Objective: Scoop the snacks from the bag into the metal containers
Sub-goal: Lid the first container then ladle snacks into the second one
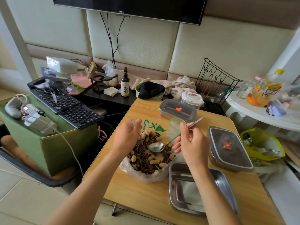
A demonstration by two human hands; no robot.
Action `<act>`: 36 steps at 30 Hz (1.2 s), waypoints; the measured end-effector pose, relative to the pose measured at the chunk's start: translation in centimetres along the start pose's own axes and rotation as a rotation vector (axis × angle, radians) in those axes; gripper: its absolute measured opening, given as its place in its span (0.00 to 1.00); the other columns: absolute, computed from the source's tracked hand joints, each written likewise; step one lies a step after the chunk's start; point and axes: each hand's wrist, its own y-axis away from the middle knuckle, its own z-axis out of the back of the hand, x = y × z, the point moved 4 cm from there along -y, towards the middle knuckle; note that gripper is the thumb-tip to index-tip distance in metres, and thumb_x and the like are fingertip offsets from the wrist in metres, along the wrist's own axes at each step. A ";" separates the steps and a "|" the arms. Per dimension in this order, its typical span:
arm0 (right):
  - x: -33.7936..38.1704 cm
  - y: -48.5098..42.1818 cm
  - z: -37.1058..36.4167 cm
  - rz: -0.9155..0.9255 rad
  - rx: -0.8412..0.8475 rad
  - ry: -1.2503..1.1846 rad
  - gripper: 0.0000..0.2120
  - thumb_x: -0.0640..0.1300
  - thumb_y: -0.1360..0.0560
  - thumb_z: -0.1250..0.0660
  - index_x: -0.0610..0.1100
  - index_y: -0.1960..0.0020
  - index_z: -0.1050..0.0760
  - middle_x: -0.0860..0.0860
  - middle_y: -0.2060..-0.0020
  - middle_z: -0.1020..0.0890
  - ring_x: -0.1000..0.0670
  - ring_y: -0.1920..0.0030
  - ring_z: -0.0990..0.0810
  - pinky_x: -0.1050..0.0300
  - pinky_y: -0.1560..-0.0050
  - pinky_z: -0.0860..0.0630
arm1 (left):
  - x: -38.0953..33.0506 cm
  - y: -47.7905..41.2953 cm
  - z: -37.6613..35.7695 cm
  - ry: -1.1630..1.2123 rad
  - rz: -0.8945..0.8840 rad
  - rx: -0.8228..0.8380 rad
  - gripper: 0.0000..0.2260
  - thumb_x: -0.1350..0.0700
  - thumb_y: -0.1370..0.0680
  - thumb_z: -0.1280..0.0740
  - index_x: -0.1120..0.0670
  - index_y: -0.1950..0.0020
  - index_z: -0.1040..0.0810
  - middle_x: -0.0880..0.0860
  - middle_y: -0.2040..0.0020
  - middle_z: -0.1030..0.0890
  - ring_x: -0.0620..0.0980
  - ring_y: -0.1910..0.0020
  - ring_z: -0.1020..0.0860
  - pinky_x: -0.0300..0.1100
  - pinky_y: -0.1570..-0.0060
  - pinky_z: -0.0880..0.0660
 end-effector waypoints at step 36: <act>2.8 1.3 -2.1 0.538 0.045 0.253 0.12 0.44 0.14 0.41 0.39 0.49 0.22 0.59 0.60 0.29 0.60 0.66 0.33 0.79 0.62 0.37 | 2.4 2.0 -0.1 -0.191 0.112 0.124 0.28 0.38 0.18 0.36 0.55 0.26 0.29 0.56 0.25 0.33 0.54 0.33 0.27 0.53 0.33 0.26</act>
